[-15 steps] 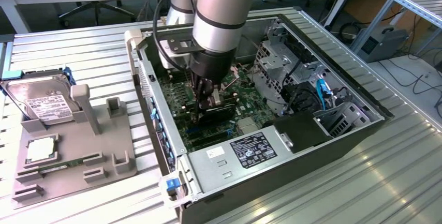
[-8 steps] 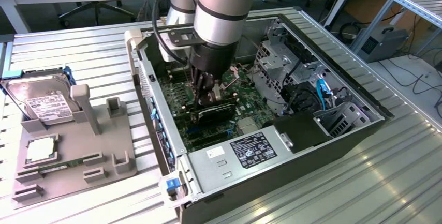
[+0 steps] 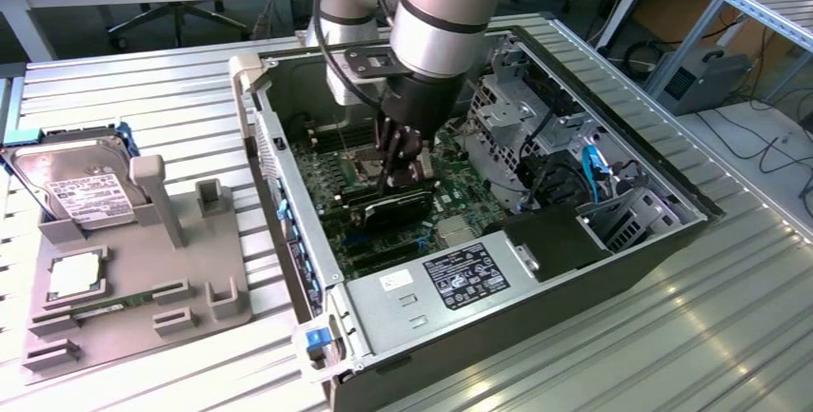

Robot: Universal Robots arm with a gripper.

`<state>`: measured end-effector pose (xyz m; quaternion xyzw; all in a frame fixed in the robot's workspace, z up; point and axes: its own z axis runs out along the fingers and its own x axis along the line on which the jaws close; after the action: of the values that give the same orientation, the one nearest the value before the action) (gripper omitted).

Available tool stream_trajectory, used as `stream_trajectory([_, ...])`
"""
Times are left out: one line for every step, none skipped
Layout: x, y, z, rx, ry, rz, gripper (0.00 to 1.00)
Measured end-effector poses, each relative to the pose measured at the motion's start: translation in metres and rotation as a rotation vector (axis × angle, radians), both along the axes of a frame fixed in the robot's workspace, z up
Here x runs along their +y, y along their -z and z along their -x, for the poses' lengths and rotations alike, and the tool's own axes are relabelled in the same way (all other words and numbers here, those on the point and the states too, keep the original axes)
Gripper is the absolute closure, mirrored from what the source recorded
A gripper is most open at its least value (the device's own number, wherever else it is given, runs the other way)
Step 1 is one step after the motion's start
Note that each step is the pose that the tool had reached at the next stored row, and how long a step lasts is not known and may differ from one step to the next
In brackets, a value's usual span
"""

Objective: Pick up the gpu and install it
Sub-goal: 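Press down on the gpu until it lock into place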

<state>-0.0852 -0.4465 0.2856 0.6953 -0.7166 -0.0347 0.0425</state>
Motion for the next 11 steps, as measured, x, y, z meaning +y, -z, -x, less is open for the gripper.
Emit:
stream_trajectory([0.0,0.0,-0.004,0.0034,0.0,0.0,0.89])
stream_trajectory([0.0,0.0,-0.009,0.0067,0.0,0.0,0.89])
stream_trajectory([0.0,0.0,-0.013,0.0098,0.0,0.0,0.89])
stream_trajectory([0.0,0.0,-0.017,0.0127,0.0,0.0,0.89])
stream_trajectory([0.0,0.0,-0.021,0.0156,0.0,0.0,0.89])
stream_trajectory([0.0,0.0,-0.023,0.0172,0.0,0.0,0.89])
stream_trajectory([-0.0001,0.0,-0.025,0.0182,0.0,0.0,0.89])
stream_trajectory([-0.0001,0.0,-0.025,0.0183,0.0,0.0001,0.89])
stream_trajectory([-0.0001,0.0,-0.025,0.0183,0.0,0.0001,0.89])
stream_trajectory([0.0,0.0,-0.025,0.0183,0.0,0.0001,0.89])
stream_trajectory([0.0,0.0,-0.025,0.0183,0.0,0.0001,0.89])
